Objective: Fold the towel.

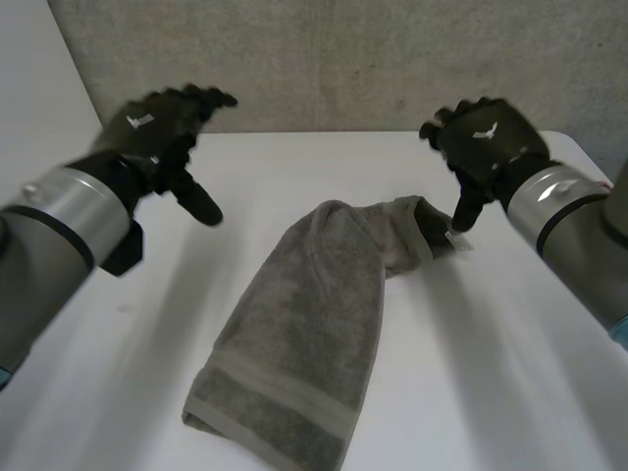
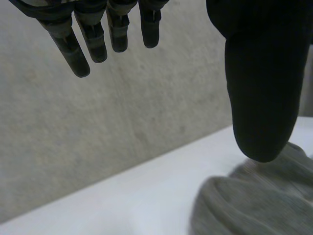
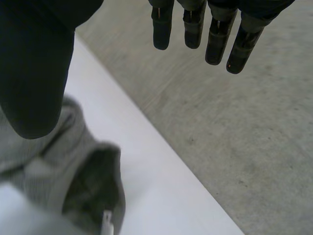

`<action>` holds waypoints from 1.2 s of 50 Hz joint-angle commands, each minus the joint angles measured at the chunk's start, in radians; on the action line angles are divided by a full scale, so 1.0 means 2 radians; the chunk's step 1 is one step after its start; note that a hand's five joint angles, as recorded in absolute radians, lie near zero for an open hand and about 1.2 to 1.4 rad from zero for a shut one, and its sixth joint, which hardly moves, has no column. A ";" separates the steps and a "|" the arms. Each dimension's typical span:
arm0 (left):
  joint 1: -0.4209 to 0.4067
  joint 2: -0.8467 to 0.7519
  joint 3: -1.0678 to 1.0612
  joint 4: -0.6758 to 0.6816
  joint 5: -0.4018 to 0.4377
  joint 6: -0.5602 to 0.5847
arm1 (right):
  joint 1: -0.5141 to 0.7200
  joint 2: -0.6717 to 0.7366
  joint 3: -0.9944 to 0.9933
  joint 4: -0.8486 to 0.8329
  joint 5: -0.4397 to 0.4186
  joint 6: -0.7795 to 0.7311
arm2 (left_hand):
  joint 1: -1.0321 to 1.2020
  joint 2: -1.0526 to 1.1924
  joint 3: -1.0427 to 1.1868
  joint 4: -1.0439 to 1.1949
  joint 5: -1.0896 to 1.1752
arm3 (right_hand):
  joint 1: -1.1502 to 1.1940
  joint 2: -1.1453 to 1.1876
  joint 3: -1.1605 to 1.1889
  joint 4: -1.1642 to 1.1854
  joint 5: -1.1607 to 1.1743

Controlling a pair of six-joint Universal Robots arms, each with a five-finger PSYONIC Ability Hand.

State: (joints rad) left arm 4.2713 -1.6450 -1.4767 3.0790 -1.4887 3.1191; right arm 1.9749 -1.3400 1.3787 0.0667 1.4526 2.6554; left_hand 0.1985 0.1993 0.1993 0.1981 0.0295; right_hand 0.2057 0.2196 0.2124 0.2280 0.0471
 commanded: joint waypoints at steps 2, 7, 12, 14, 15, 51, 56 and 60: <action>-0.052 -0.050 -0.030 0.027 -0.066 -0.013 | 0.001 0.067 0.019 -0.055 -0.024 -0.140 | 0.018 0.017 0.017 0.018 0.015 | -0.016 -0.023 -0.019 -0.027 -0.024; -0.064 -0.054 -0.058 0.054 -0.101 -0.019 | 0.004 0.127 0.012 -0.112 -0.029 -0.182 | 0.018 0.017 0.017 0.018 0.015 | 0.029 0.022 0.026 0.018 0.021; -0.081 -0.055 -0.084 0.078 -0.106 -0.028 | 0.010 0.182 -0.004 -0.166 -0.029 -0.222 | 0.018 0.017 0.017 0.018 0.015 | 0.056 0.049 0.052 0.044 0.048; -0.087 -0.056 -0.091 0.083 -0.106 -0.034 | 0.020 0.221 -0.019 -0.198 -0.028 -0.241 | 0.018 0.017 0.017 0.018 0.015 | 0.094 0.087 0.090 0.082 0.086; -0.094 -0.057 -0.095 0.086 -0.106 -0.042 | 0.020 0.221 -0.019 -0.198 -0.028 -0.241 | 0.018 0.017 0.017 0.018 0.015 | 0.094 0.087 0.090 0.083 0.086; -0.190 -0.260 -0.006 0.137 -0.128 -0.121 | 0.017 0.082 -0.040 -0.080 0.016 -0.020 | 0.030 0.029 0.029 0.030 0.027 | 0.595 0.588 0.592 0.584 0.587; -0.200 -0.269 -0.012 0.134 -0.136 -0.116 | -0.009 0.079 -0.042 -0.050 0.021 0.018 | 0.032 0.032 0.032 0.033 0.030 | 0.595 0.588 0.592 0.584 0.587; -0.207 -0.260 -0.026 0.123 -0.146 -0.102 | -0.026 0.088 -0.042 -0.047 0.025 0.021 | 0.032 0.032 0.032 0.033 0.030 | 0.595 0.588 0.592 0.584 0.587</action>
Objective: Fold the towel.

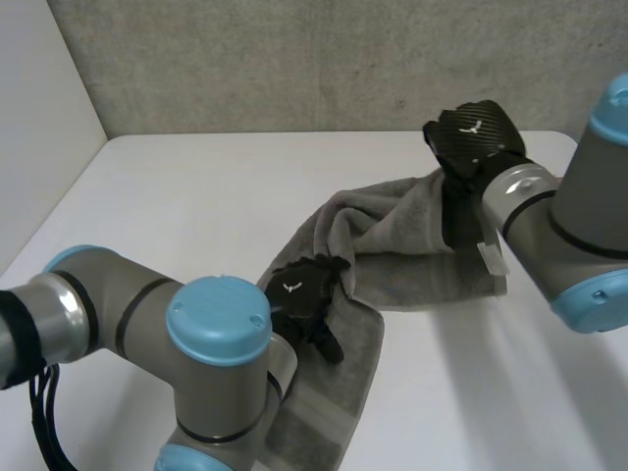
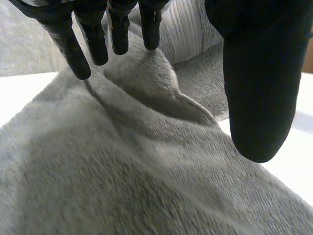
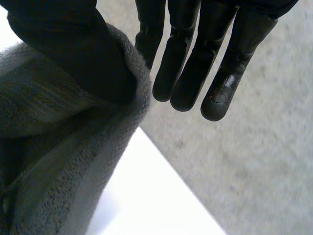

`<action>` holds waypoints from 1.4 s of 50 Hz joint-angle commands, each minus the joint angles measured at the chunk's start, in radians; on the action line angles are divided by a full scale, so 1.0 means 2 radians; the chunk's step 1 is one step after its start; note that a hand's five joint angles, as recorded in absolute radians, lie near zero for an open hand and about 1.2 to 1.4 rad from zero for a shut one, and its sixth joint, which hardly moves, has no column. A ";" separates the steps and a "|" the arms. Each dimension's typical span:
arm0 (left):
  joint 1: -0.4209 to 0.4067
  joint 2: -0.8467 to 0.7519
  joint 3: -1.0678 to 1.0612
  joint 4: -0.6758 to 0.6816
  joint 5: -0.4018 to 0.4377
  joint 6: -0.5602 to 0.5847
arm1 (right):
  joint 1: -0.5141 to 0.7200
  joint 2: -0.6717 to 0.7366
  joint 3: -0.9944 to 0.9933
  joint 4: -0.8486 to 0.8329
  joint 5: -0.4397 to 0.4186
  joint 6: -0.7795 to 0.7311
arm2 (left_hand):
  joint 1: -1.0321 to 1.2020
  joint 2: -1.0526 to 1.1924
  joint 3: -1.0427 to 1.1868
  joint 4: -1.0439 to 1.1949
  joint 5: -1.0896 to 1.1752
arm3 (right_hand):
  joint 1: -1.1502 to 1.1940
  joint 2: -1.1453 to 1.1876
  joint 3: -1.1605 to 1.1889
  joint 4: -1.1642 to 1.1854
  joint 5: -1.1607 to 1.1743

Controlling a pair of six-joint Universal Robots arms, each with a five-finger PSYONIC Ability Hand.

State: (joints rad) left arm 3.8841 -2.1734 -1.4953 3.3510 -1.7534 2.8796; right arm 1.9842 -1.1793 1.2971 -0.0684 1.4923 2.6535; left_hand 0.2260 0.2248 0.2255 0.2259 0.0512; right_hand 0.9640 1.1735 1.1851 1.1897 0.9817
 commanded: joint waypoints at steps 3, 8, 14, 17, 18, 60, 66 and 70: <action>-0.015 0.032 -0.044 -0.028 -0.021 0.047 | -0.038 0.023 0.000 0.017 0.009 0.018 | 0.017 0.018 0.017 0.017 0.017 | 0.216 0.111 0.106 0.103 0.120; -0.018 0.091 -0.108 -0.030 -0.021 0.119 | -0.056 0.048 -0.006 0.006 0.034 -0.007 | 0.014 0.015 0.015 0.014 0.014 | 0.216 0.111 0.106 0.103 0.120; -0.035 0.106 -0.138 -0.031 -0.022 0.169 | -0.056 0.057 -0.004 -0.016 0.037 -0.012 | 0.010 0.011 0.010 0.010 0.010 | 0.216 0.111 0.106 0.103 0.120; -0.051 0.104 -0.151 -0.030 -0.021 0.181 | -0.056 0.057 -0.001 -0.019 0.037 -0.012 | 0.008 0.009 0.009 0.008 0.009 | 0.216 0.111 0.106 0.103 0.120; -0.057 0.101 -0.154 -0.028 -0.021 0.182 | -0.055 0.057 0.000 -0.020 0.036 -0.012 | 0.008 0.009 0.009 0.008 0.009 | 0.216 0.111 0.106 0.103 0.120; -0.042 0.046 -0.157 0.071 -0.022 0.222 | -0.055 0.056 0.023 -0.020 0.033 -0.013 | 0.191 0.192 0.191 0.191 0.191 | 0.216 0.111 0.106 0.103 0.120; -0.041 0.070 -0.162 0.054 -0.022 0.221 | -0.055 0.056 0.023 -0.020 0.033 -0.013 | 0.161 0.162 0.161 0.161 0.161 | 0.216 0.111 0.106 0.103 0.120; -0.041 0.093 -0.177 0.043 -0.021 0.219 | -0.055 0.056 0.023 -0.020 0.033 -0.013 | 0.157 0.157 0.157 0.157 0.157 | 0.216 0.111 0.106 0.103 0.120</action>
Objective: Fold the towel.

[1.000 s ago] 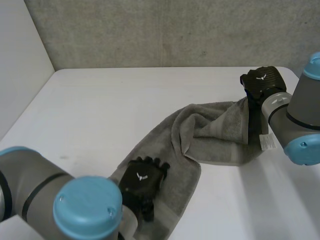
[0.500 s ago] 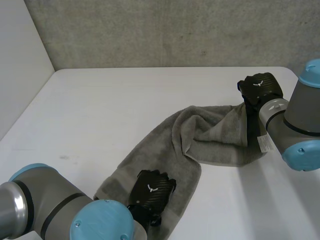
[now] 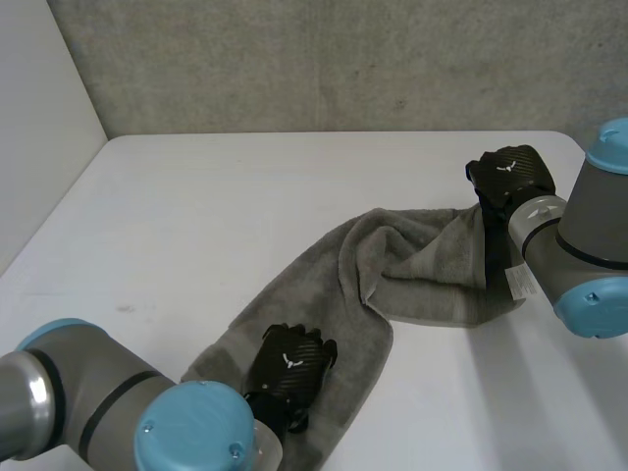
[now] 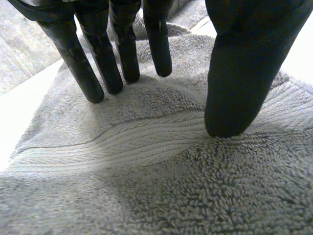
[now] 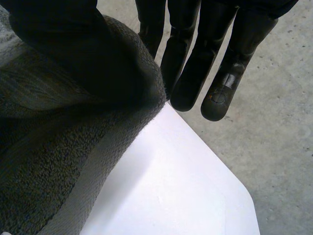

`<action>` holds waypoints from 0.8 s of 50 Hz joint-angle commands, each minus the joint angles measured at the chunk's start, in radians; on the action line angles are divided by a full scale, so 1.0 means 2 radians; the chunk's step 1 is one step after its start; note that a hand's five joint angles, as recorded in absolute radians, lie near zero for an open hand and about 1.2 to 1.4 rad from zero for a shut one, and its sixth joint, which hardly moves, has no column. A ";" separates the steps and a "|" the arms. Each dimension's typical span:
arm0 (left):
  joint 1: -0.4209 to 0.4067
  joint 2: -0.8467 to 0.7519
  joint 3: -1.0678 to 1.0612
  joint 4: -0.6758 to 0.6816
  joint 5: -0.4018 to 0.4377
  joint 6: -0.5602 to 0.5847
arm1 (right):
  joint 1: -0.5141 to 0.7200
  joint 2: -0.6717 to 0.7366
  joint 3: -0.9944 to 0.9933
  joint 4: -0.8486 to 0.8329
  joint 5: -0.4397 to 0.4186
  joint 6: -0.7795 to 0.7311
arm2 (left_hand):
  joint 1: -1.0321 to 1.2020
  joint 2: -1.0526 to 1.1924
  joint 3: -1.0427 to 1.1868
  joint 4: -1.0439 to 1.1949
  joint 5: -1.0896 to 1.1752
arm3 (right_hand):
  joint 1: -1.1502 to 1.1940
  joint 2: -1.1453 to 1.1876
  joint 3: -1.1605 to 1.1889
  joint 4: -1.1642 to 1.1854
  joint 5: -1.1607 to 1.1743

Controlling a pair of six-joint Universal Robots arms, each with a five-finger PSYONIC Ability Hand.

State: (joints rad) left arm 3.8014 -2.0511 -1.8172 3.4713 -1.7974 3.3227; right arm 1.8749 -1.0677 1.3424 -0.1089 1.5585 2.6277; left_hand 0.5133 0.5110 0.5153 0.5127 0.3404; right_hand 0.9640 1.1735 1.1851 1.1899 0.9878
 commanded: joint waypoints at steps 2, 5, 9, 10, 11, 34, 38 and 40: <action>0.000 0.037 -0.018 -0.018 0.000 -0.003 | 0.000 0.000 0.001 0.000 0.000 0.000 | 0.013 0.014 0.012 0.013 0.012 | 0.216 0.111 0.106 0.103 0.117; -0.002 0.043 -0.027 -0.018 0.001 -0.003 | 0.000 0.000 0.001 0.000 0.000 0.000 | 0.013 0.014 0.012 0.013 0.012 | 0.216 0.111 0.106 0.103 0.117; -0.005 0.043 -0.037 -0.017 0.005 -0.003 | 0.001 0.001 0.001 0.000 0.000 0.000 | 0.016 0.017 0.015 0.016 0.015 | 0.216 0.111 0.106 0.103 0.117; -0.005 0.043 -0.037 -0.017 0.005 -0.003 | 0.001 0.001 0.001 0.000 0.000 0.000 | 0.016 0.017 0.015 0.016 0.015 | 0.216 0.111 0.106 0.103 0.117; -0.005 0.040 -0.038 -0.017 0.005 -0.003 | 0.001 0.001 0.001 0.000 0.000 0.000 | 0.017 0.019 0.016 0.018 0.017 | 0.216 0.111 0.106 0.103 0.117; 0.001 0.009 -0.029 0.005 0.007 -0.002 | 0.001 0.003 0.005 0.000 -0.002 -0.001 | 0.217 0.218 0.216 0.217 0.216 | 0.216 0.111 0.106 0.103 0.117; 0.001 0.001 -0.029 0.008 0.007 -0.001 | 0.001 0.003 0.005 0.000 -0.002 -0.001 | 0.217 0.218 0.216 0.217 0.216 | 0.216 0.111 0.106 0.103 0.117; 0.003 -0.002 -0.027 0.008 0.006 -0.002 | 0.001 0.003 0.005 0.000 -0.002 -0.001 | 0.220 0.221 0.219 0.220 0.219 | 0.216 0.111 0.106 0.103 0.117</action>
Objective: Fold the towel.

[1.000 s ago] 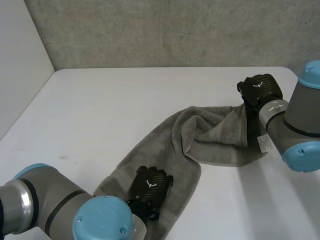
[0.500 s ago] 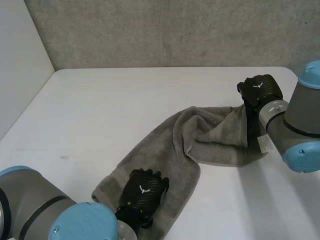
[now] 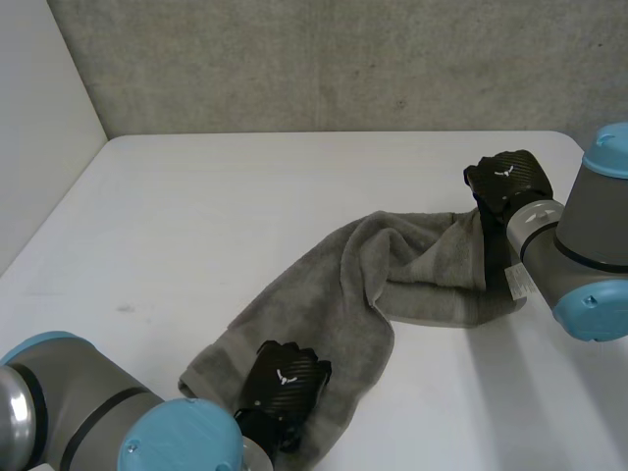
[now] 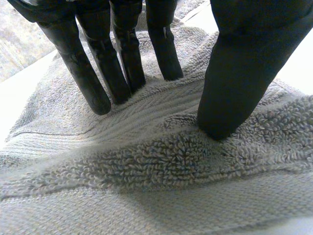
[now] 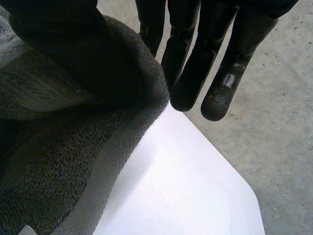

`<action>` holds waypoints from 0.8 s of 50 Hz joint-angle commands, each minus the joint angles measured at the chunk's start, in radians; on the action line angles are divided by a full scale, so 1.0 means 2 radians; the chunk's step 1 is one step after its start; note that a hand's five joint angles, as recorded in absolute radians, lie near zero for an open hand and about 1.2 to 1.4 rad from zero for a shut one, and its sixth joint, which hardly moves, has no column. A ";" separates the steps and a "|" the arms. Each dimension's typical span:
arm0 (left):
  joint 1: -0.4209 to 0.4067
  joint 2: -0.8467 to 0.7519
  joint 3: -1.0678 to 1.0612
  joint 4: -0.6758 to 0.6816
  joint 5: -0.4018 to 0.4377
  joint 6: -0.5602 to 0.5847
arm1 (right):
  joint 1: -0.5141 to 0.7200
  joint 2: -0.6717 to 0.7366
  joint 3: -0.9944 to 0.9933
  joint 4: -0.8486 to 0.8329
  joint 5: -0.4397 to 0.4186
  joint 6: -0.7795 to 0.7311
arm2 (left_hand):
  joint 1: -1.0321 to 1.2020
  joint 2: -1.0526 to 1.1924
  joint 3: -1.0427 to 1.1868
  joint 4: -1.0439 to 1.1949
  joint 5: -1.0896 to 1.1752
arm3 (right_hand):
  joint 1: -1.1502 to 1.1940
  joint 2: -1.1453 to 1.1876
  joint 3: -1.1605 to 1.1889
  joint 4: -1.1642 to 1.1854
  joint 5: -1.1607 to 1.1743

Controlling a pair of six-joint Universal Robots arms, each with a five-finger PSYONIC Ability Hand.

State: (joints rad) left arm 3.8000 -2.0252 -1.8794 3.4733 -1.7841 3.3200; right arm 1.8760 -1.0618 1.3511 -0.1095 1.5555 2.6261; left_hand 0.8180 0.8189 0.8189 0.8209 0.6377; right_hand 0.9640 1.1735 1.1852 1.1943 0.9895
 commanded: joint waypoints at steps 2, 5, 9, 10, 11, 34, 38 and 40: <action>0.005 -0.017 0.006 0.011 -0.001 0.001 | 0.000 0.000 0.001 0.000 0.000 0.000 | 0.114 0.114 0.114 0.113 0.117 | 0.216 0.111 0.106 0.101 0.116; 0.011 -0.011 0.008 0.014 -0.001 0.001 | 0.000 0.000 0.002 0.000 0.000 0.000 | 0.163 0.162 0.162 0.161 0.166 | 0.216 0.111 0.106 0.101 0.116; 0.018 0.003 0.012 0.014 -0.001 0.001 | 0.000 0.000 0.003 0.000 0.000 0.000 | 0.274 0.274 0.274 0.273 0.277 | 0.216 0.111 0.106 0.101 0.116; 0.021 0.015 0.012 0.016 -0.001 0.001 | 0.000 0.000 0.003 0.000 0.000 0.000 | 0.289 0.289 0.289 0.288 0.292 | 0.216 0.111 0.106 0.101 0.116; 0.021 0.015 0.012 0.016 -0.001 0.001 | 0.000 0.000 0.003 0.000 0.000 0.000 | 0.289 0.289 0.289 0.288 0.292 | 0.216 0.111 0.106 0.101 0.116; 0.241 0.113 0.025 -0.012 0.093 0.062 | -0.033 -0.030 -0.016 0.137 0.001 -0.139 | 0.289 0.289 0.289 0.288 0.292 | 0.216 0.111 0.106 0.101 0.116; 0.266 0.108 0.045 -0.062 0.146 0.104 | -0.028 -0.027 -0.014 0.207 0.000 -0.189 | 0.289 0.289 0.289 0.288 0.292 | 0.216 0.111 0.106 0.101 0.116; 0.270 0.102 0.058 -0.071 0.155 0.108 | -0.027 -0.026 -0.015 0.201 -0.002 -0.183 | 0.289 0.289 0.289 0.288 0.292 | 0.216 0.111 0.106 0.101 0.116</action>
State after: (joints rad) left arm 4.2776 -1.8010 -1.8220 3.4339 -1.5909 3.4497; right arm 1.8147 -1.1185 1.3206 0.1792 1.5565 2.3441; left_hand 1.1602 1.2113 1.2086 1.2167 1.0084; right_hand 0.9640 1.1735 1.1853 1.1943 0.9897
